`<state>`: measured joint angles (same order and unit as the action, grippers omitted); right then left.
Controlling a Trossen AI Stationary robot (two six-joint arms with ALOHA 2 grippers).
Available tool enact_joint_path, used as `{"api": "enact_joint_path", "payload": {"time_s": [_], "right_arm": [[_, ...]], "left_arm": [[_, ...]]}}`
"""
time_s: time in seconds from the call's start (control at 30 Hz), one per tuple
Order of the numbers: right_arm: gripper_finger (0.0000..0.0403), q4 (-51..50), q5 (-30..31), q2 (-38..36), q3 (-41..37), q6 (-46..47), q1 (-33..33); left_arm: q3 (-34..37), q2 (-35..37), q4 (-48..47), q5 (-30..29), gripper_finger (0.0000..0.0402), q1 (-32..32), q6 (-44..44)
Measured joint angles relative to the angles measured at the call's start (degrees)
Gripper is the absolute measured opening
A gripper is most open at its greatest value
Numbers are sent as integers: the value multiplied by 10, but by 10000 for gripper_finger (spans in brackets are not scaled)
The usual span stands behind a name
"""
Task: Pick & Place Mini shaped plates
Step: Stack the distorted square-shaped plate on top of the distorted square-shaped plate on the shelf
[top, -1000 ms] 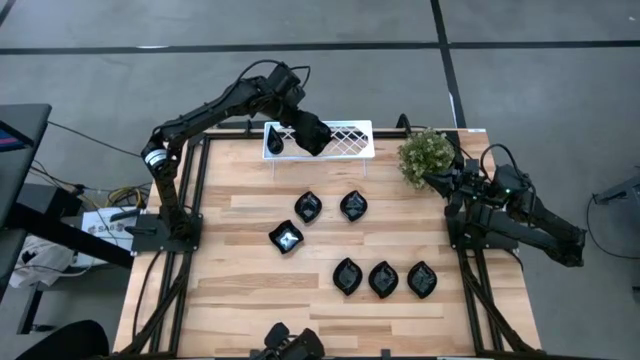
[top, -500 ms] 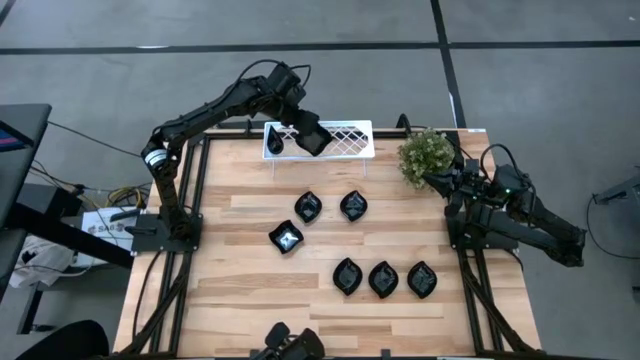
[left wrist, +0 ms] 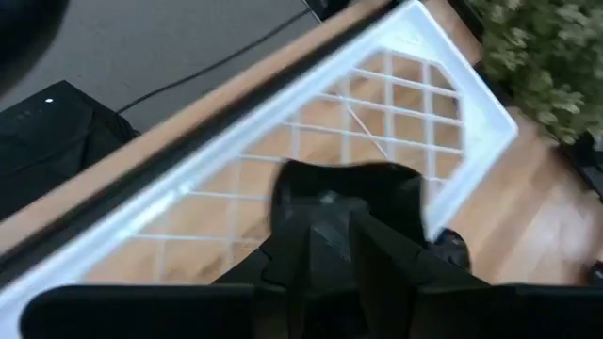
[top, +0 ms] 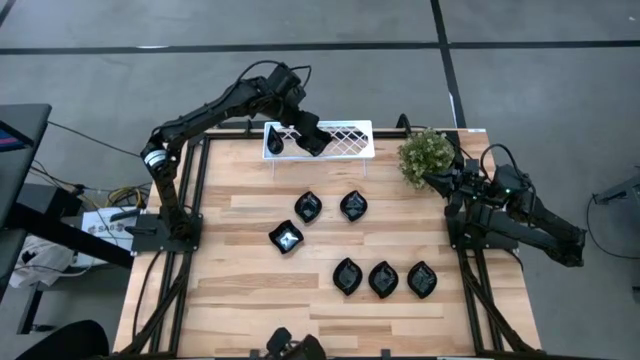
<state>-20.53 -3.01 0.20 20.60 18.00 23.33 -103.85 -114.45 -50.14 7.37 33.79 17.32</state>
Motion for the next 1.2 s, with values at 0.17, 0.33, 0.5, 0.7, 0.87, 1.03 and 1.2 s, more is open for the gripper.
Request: {"api": "enact_joint_path", "payload": {"time_s": [0.17,0.33,0.5,0.7,0.87,1.03,1.2], "right_arm": [[6,0,0,0,0,0,0],[6,0,-1,0,0,0,0],[6,0,-1,0,0,0,0],[6,-1,-1,0,0,0,0],[6,-1,-1,0,0,0,0],[6,-1,-1,0,0,0,0],[6,-1,-1,0,0,0,0]], "left_arm": [[0,10,-13,4,79,-40,13],[0,19,-19,4,79,-97,16],[0,23,-19,-5,79,-159,59],[7,24,-13,-65,79,-235,77],[27,24,-9,-97,79,-279,109],[68,23,-6,-98,79,-303,155],[116,25,-3,-98,79,-320,197]]}}
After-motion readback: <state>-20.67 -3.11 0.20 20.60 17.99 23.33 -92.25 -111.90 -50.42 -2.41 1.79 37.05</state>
